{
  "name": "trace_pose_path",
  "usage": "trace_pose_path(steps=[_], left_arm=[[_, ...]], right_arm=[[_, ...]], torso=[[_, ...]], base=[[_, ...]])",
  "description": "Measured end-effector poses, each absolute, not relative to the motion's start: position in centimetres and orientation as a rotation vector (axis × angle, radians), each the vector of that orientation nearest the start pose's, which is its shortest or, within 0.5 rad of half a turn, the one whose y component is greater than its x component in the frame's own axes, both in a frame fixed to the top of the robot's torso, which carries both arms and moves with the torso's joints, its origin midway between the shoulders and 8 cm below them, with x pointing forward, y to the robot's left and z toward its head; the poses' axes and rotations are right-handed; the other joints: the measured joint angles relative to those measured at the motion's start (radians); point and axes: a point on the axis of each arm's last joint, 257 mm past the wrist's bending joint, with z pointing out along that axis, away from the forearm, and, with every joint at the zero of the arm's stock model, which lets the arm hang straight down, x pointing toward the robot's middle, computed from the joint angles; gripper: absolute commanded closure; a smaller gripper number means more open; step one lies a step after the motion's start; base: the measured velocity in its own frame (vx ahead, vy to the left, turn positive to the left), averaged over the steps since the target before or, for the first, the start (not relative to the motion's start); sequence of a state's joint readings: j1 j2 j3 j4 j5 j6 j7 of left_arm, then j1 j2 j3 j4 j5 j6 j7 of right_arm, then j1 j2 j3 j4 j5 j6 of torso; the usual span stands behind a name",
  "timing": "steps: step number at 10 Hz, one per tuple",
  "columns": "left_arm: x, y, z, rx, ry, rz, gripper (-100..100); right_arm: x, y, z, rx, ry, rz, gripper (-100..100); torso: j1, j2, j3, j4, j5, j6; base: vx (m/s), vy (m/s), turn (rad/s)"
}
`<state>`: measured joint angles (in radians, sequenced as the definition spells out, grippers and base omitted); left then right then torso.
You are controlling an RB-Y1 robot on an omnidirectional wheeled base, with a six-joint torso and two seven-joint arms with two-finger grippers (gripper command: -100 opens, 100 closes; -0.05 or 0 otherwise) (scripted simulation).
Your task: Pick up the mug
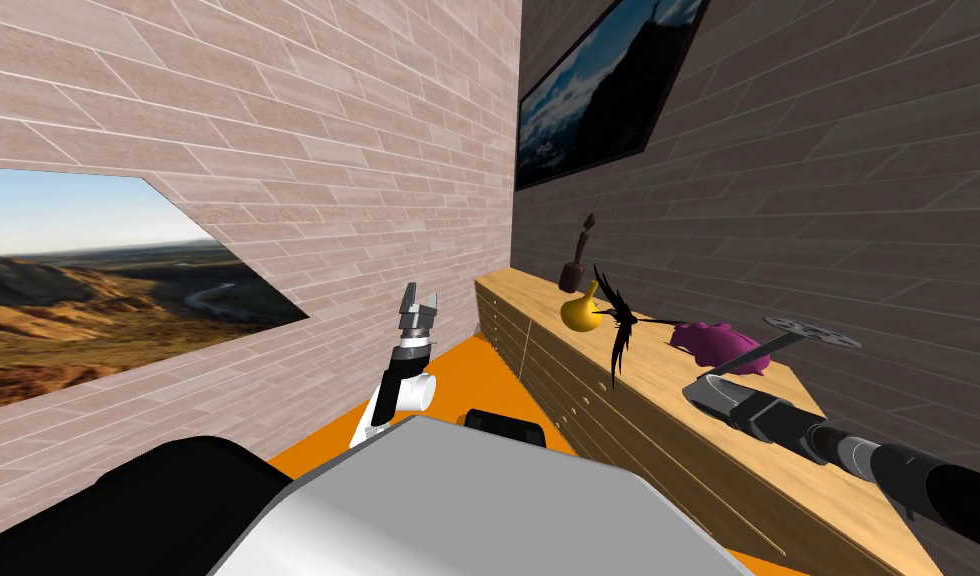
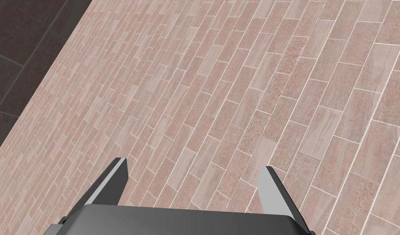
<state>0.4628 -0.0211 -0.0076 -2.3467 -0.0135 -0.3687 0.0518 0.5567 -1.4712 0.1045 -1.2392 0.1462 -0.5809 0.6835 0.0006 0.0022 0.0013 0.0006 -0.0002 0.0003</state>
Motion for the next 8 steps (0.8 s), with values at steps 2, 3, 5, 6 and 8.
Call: trace_pose_path(steps=[2,3,5,6,8], left_arm=[[35.4,27.5,4.1,-0.712,0.607,-1.354,0],[35.4,27.5,4.1,-0.712,0.607,-1.355,0],[35.4,27.5,4.1,-0.712,0.607,-1.354,0],[35.4,27.5,4.1,-0.712,0.607,-1.355,0],[35.4,27.5,4.1,-0.712,0.607,-1.354,0]], right_arm=[[32.0,-62.4,-24.6,-0.738,2.120,-0.261,-100],[31.3,-63.2,-24.8,-0.735,2.135,-0.279,-100],[31.2,-63.8,-24.5,-0.709,2.135,-0.292,-100],[30.7,-64.6,-24.7,-0.707,2.148,-0.311,-100],[30.6,-65.2,-24.4,-0.681,2.149,-0.327,-100]], torso=[[-0.001,0.000,0.000,0.000,0.000,0.001],[0.000,0.000,0.000,0.000,0.000,0.000],[0.000,-0.001,0.000,0.000,0.000,0.001],[0.000,0.000,0.000,0.000,0.000,0.000],[0.000,0.000,0.000,0.000,0.000,0.001]], base=[[-0.023,0.008,0.079],[-0.030,0.009,0.111],[-0.022,0.010,0.087],[-0.032,0.013,0.120],[-0.012,0.004,-0.008]])
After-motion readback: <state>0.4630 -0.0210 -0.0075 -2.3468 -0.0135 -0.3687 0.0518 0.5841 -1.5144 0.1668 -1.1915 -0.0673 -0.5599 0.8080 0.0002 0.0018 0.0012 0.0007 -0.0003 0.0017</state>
